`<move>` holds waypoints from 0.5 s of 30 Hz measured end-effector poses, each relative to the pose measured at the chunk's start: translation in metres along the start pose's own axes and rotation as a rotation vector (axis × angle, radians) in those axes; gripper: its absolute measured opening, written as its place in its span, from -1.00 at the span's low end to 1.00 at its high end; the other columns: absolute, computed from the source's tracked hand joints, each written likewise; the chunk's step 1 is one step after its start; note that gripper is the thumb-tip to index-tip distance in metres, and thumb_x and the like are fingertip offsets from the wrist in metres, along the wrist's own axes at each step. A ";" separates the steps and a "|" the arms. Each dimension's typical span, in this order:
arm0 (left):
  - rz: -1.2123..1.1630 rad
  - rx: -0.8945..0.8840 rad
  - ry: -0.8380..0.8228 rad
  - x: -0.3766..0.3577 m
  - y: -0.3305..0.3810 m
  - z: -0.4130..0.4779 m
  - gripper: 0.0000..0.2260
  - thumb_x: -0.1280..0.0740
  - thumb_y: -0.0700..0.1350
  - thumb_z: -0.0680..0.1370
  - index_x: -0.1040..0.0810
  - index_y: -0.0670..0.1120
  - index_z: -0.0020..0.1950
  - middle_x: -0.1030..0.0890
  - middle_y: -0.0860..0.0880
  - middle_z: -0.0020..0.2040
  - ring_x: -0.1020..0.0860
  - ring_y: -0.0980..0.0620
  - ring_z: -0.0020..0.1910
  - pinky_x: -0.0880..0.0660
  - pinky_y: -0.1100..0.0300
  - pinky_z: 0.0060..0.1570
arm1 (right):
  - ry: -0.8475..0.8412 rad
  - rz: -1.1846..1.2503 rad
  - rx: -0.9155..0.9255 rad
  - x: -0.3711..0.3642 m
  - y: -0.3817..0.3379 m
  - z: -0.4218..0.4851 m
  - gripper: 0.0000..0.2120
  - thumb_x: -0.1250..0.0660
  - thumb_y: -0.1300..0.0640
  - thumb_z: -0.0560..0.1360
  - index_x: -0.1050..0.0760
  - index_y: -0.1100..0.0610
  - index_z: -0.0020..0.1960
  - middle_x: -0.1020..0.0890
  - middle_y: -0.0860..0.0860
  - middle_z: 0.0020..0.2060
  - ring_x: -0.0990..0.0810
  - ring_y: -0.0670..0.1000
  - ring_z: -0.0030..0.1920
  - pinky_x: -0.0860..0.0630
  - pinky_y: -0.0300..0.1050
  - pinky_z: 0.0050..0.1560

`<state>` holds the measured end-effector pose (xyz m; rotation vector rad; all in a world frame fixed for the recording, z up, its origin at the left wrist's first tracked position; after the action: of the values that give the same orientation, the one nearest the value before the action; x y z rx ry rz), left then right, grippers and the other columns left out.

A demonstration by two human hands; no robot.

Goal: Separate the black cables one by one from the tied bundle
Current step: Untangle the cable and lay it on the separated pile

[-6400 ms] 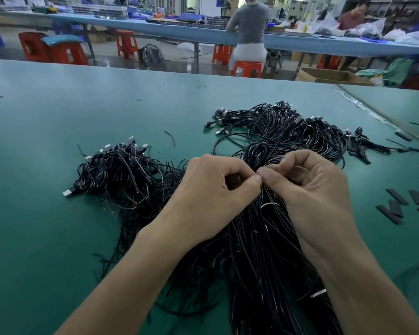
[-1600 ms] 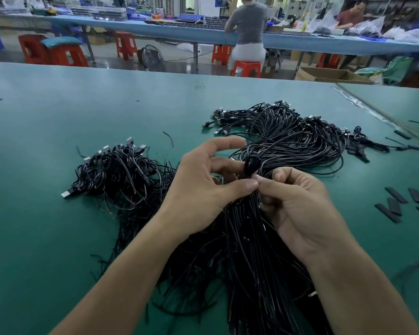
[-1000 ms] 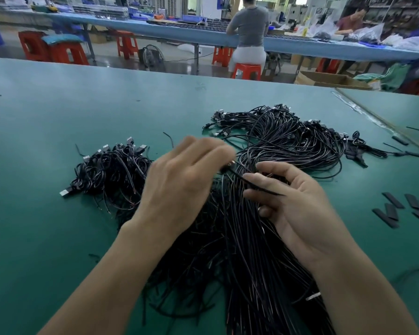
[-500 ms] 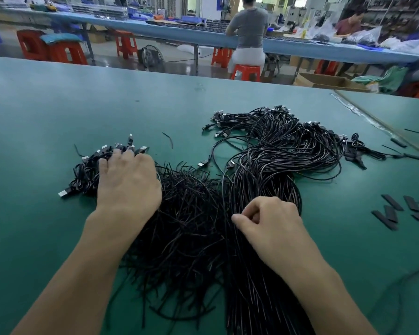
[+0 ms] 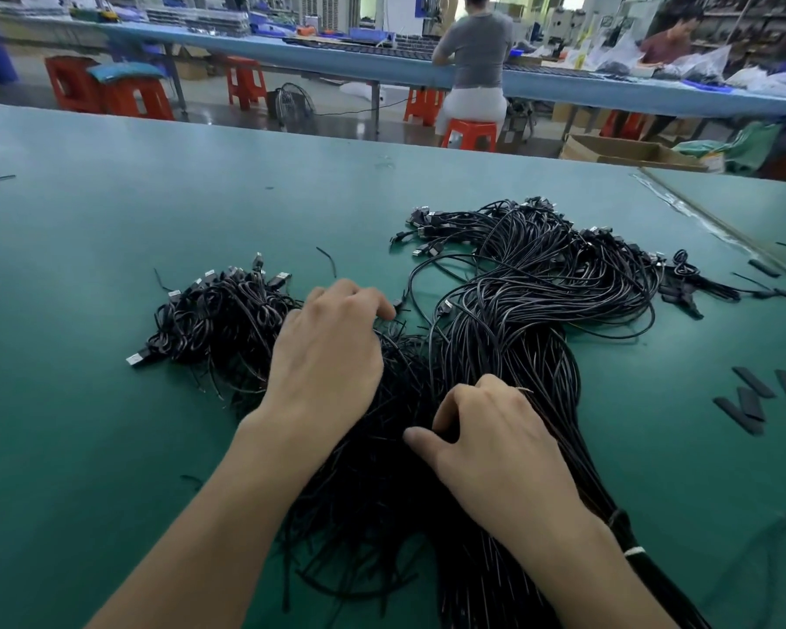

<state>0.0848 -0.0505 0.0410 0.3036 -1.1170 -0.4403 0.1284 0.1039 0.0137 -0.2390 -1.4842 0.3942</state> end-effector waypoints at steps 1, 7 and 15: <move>-0.030 -0.014 -0.019 -0.001 0.002 -0.001 -0.71 -0.23 -0.29 0.57 -0.63 0.01 0.13 -0.60 -0.01 0.12 -0.53 -0.07 0.13 -0.47 -0.07 0.15 | -0.013 0.006 -0.009 0.001 0.001 0.000 -0.72 -0.33 -0.30 0.48 -0.44 -0.11 -0.15 -0.35 -0.17 -0.15 -0.40 -0.09 -0.03 -0.29 -0.19 -0.14; -0.062 -0.091 -0.151 -0.012 0.008 -0.005 -0.69 -0.21 -0.27 0.59 -0.63 0.05 0.14 -0.60 0.05 0.15 -0.51 -0.02 0.19 -0.43 -0.03 0.22 | -0.014 -0.014 -0.020 0.000 0.006 0.001 -0.75 -0.36 -0.17 0.52 -0.50 -0.04 0.06 -0.35 -0.11 -0.07 -0.39 -0.04 -0.03 -0.29 -0.17 -0.10; -0.077 -0.149 -0.173 -0.018 0.010 -0.008 -0.58 -0.25 -0.25 0.58 -0.50 0.18 0.34 -0.56 0.11 0.22 -0.47 0.01 0.21 -0.39 -0.02 0.26 | 0.039 0.244 -0.080 0.022 0.016 0.013 -0.89 -0.29 0.04 0.52 -0.55 0.02 -0.14 -0.55 -0.06 -0.14 -0.50 -0.07 -0.14 -0.37 -0.19 -0.15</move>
<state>0.0875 -0.0328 0.0273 0.1805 -1.2363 -0.6237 0.1144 0.1263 0.0291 -0.4914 -1.4381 0.5229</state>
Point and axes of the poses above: each hand's wrist, its own z-axis towards the middle knuckle, its own x-axis out of the back of the hand, y = z × x, the point moved 1 cm from there along z, towards the middle knuckle
